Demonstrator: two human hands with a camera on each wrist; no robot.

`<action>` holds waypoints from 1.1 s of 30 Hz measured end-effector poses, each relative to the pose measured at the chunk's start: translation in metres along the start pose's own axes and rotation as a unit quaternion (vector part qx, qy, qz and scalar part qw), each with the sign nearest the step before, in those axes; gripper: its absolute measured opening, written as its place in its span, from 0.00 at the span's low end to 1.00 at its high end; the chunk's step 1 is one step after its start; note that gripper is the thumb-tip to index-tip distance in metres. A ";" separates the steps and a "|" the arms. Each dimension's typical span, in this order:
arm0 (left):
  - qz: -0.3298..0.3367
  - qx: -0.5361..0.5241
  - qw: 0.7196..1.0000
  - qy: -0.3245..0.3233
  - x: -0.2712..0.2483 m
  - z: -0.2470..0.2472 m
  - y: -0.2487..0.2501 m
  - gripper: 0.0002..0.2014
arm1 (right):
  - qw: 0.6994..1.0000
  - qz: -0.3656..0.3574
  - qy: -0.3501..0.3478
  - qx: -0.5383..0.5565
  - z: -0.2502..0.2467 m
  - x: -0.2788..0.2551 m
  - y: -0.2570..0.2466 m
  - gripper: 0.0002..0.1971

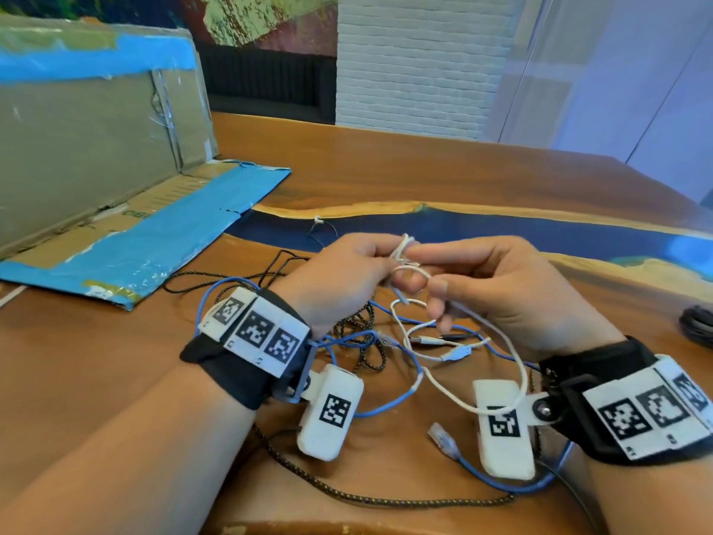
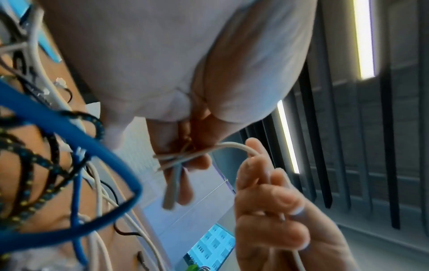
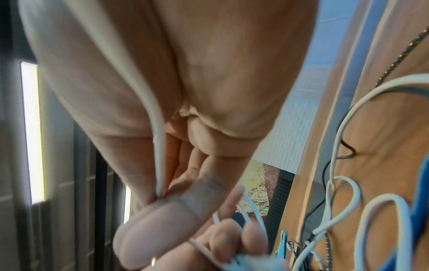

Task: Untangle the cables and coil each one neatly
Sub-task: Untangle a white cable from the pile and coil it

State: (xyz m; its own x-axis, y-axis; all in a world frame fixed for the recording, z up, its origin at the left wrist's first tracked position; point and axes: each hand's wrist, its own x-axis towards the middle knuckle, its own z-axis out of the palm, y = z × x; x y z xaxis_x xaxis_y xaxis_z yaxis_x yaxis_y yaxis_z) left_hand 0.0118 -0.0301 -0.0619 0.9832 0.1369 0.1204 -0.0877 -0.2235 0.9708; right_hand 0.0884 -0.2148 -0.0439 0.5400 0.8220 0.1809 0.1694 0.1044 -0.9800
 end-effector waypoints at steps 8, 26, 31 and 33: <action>-0.024 -0.128 0.991 -0.037 -0.010 0.002 0.011 0.19 | 0.988 -0.024 0.153 -0.002 -0.018 0.014 0.016 0.12; -0.025 -0.314 0.947 -0.060 -0.014 0.011 0.016 0.20 | 1.000 -0.004 0.024 -0.011 0.001 0.012 0.015 0.12; -0.005 -0.370 0.929 -0.019 -0.012 0.015 0.016 0.18 | 0.998 -0.006 0.057 -0.008 -0.001 0.012 0.014 0.09; 0.010 -0.398 0.917 0.020 -0.010 0.015 0.017 0.18 | 0.998 0.002 0.066 0.025 -0.002 0.013 0.017 0.11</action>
State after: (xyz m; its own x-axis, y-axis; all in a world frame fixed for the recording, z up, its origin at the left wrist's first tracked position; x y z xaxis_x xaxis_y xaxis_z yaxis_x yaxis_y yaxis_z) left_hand 0.0030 -0.0495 -0.0492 0.9751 0.1786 0.1313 -0.2093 0.5469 0.8106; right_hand 0.0997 -0.2034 -0.0586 0.6443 0.7424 0.1835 0.1283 0.1316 -0.9830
